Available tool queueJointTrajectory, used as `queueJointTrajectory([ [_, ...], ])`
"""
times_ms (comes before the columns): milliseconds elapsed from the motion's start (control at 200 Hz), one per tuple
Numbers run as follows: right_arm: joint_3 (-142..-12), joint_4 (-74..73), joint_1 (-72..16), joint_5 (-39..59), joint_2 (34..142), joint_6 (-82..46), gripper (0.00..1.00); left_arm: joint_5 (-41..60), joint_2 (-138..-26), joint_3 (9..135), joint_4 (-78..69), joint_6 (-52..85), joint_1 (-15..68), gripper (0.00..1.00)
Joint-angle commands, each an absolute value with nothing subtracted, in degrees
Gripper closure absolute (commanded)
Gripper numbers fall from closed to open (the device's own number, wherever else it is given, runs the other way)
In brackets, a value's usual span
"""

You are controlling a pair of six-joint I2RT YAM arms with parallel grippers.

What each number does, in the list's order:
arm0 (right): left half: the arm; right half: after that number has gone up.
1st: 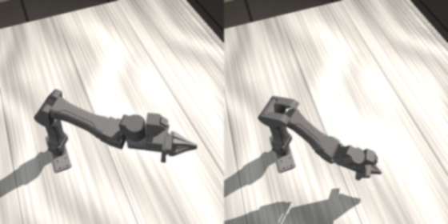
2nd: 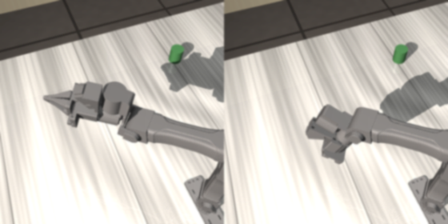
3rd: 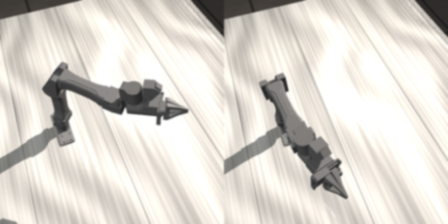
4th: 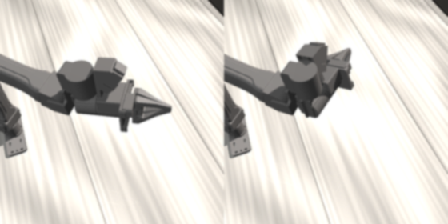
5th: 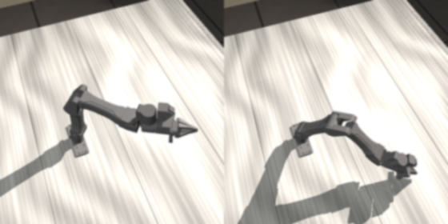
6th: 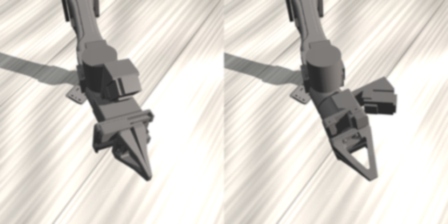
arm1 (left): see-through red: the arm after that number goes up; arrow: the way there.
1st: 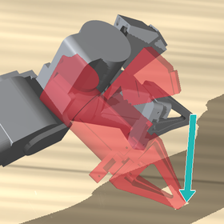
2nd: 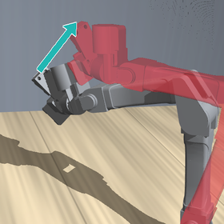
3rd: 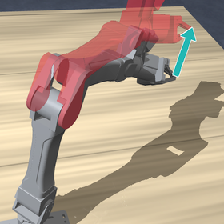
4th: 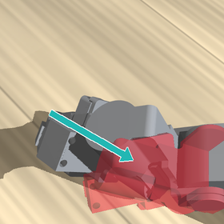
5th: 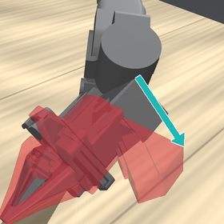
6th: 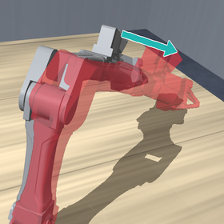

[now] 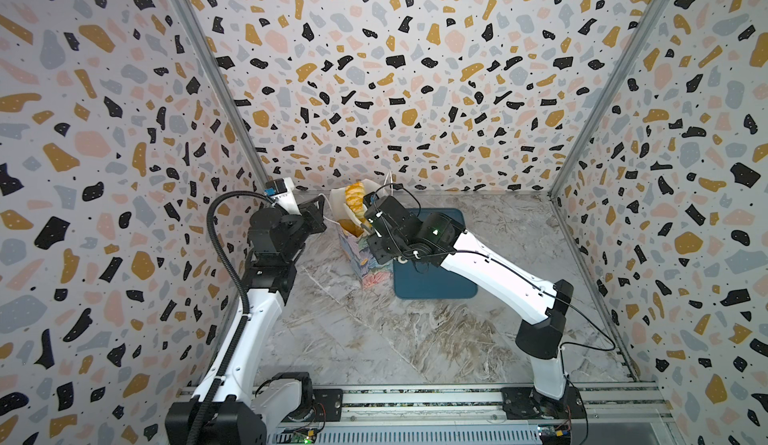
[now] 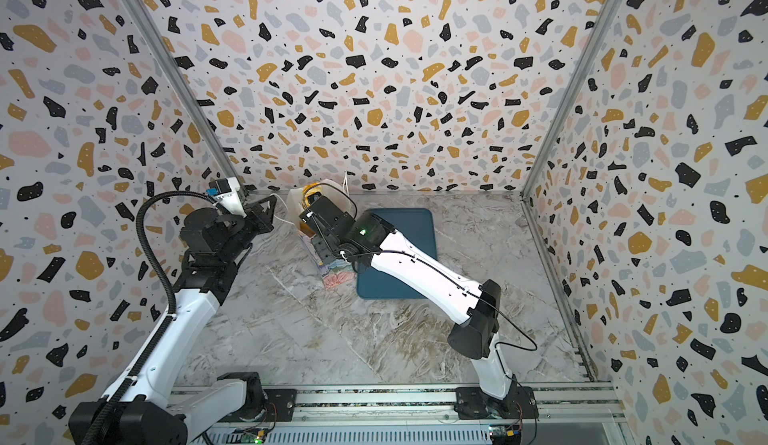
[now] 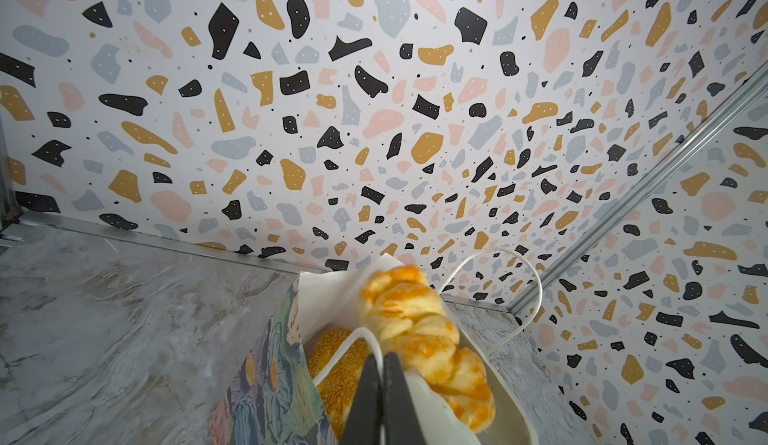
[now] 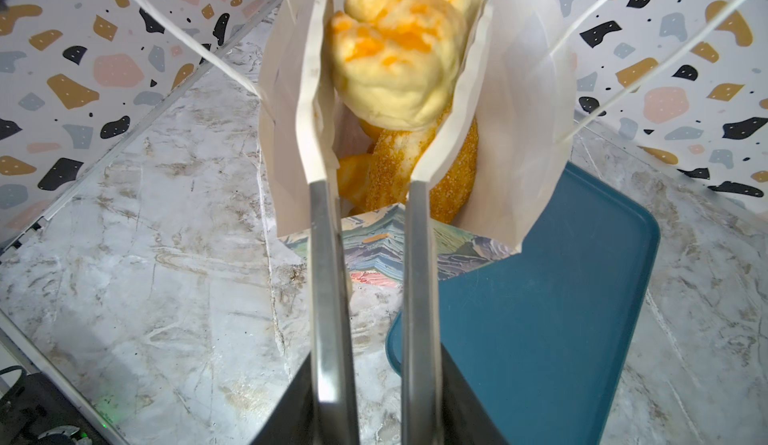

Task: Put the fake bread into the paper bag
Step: 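Lower the roll into the bag opening and open the tongs, then withdraw the empty tongs with the right gripper away from the bag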

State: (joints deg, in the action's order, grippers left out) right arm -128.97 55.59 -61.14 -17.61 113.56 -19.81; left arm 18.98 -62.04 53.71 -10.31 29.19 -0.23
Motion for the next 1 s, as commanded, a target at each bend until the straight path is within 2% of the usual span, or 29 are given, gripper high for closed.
queueJointTrajectory([
  [0,-131.5,55.2,-61.3,-19.1,111.5,-19.6,0.59,19.5,-61.3,53.4,-13.8,28.6,0.0,1.00],
  [195,-130.6,54.8,-61.4,-20.2,110.7,-20.0,0.56,19.8,-61.3,53.4,-13.8,28.5,0.0,1.00],
  [996,-111.0,39.0,-61.5,-20.3,96.6,-19.4,0.59,18.4,-60.8,54.0,-12.4,27.8,0.0,1.00],
])
